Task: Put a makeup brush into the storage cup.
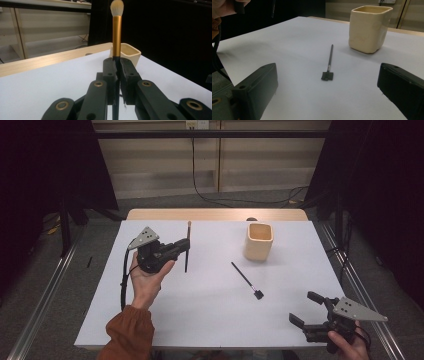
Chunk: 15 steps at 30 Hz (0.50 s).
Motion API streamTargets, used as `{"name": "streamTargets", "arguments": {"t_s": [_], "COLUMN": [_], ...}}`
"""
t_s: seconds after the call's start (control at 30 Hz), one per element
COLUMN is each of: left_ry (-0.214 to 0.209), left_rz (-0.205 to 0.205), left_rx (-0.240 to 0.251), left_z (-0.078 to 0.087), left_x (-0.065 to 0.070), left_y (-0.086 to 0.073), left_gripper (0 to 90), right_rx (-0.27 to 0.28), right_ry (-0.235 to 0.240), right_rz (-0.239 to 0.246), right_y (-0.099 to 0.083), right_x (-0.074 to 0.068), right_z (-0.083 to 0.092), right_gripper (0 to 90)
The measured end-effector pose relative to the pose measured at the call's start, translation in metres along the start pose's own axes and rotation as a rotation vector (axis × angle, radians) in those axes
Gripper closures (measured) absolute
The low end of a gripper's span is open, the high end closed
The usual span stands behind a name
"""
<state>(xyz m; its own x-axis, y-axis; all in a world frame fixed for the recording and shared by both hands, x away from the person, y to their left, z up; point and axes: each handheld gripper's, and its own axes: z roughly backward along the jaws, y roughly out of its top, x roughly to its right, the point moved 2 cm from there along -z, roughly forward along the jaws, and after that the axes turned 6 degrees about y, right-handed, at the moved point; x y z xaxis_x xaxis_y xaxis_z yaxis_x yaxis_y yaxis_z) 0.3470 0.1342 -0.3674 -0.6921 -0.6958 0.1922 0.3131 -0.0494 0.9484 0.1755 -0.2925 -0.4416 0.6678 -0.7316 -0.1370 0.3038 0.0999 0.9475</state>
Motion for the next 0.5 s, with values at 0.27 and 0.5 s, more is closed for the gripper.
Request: {"name": "streamTargets", "arguments": {"t_s": [0.27,0.5], "left_ry": [-0.025,-0.062], "left_rz": [-0.007,-0.01], "left_rx": [-0.004,-0.001], "left_z": [0.003,0.003], "left_x": [0.007,0.018], "left_y": [0.0,0.003], "left_gripper": [83.7,83.7], "right_rx": [-0.005,-0.01], "right_ry": [0.04,0.1], "right_rz": [0.021,0.017], "right_y": [0.004,0.011], "right_x": [-0.006,-0.011], "right_z": [-0.006,-0.015], "right_gripper": [1.3,1.4]}}
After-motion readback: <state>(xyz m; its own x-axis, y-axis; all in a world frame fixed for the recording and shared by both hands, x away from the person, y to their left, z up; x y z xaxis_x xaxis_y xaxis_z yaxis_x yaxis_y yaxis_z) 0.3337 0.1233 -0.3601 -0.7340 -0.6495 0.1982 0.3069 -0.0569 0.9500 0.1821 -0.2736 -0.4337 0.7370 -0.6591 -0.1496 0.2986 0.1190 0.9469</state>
